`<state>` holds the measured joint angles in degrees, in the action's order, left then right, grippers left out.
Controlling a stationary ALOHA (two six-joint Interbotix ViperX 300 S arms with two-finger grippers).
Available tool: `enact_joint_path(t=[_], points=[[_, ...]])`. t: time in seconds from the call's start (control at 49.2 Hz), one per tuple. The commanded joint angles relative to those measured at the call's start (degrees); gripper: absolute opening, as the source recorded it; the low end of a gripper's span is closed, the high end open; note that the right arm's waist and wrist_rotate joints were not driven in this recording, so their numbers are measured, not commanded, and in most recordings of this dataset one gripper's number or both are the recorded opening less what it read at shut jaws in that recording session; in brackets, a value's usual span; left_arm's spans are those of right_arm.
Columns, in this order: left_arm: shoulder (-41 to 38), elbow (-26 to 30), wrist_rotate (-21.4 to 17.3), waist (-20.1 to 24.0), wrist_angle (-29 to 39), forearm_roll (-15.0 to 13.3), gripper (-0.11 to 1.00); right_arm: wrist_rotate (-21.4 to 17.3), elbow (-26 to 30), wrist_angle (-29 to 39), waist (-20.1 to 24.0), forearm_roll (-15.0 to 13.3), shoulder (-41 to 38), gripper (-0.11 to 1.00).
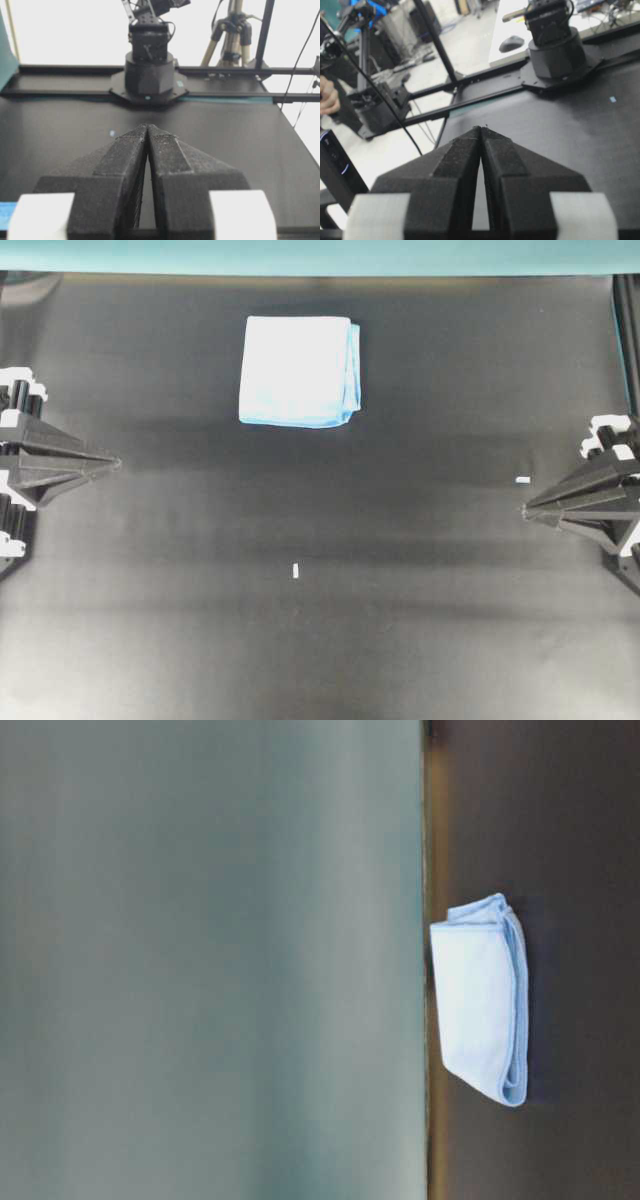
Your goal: Push a blue cloth with the left arm to wipe the desk.
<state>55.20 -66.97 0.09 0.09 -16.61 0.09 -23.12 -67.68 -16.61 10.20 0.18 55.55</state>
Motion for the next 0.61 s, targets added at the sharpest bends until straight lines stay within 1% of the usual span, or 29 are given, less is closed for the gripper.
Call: enact_joint_path(t=[0.0, 0.02, 0.081, 0.163, 0.325, 0.406, 0.589], points=[[-1.1, 0.4, 1.0, -0.1, 1.2, 2.3, 0.06, 0.0, 0.8, -0.4, 0.0, 0.0, -0.4, 0.03], [-1.3, 0.4, 1.1, -0.1, 1.8, 2.3, 0.06, 0.0, 0.6, -0.4, 0.0, 0.0, -0.4, 0.03], [-2.3, 0.4, 2.0, 0.0, 2.4, 2.3, 0.12, 0.0, 0.6, 0.3, -0.1, 0.0, -0.4, 0.02], [-4.6, 0.8, 3.0, 0.1, 2.3, 2.3, 0.01, -0.1, 0.6, 1.6, 0.0, 0.0, -0.4, 0.01], [-9.4, 2.5, 3.1, 1.1, 1.3, 2.4, 0.00, -0.1, 0.6, 2.6, 0.0, 0.0, -0.4, 0.01], [-12.0, 3.3, 3.1, 2.8, 0.4, 2.4, 0.00, 0.0, 0.6, 2.6, 0.0, 0.0, -0.4, 0.01], [-19.4, 5.5, 3.9, 8.7, -1.0, 2.3, 0.01, 0.0, 0.6, 2.6, -0.1, 0.0, -0.4, 0.01]])
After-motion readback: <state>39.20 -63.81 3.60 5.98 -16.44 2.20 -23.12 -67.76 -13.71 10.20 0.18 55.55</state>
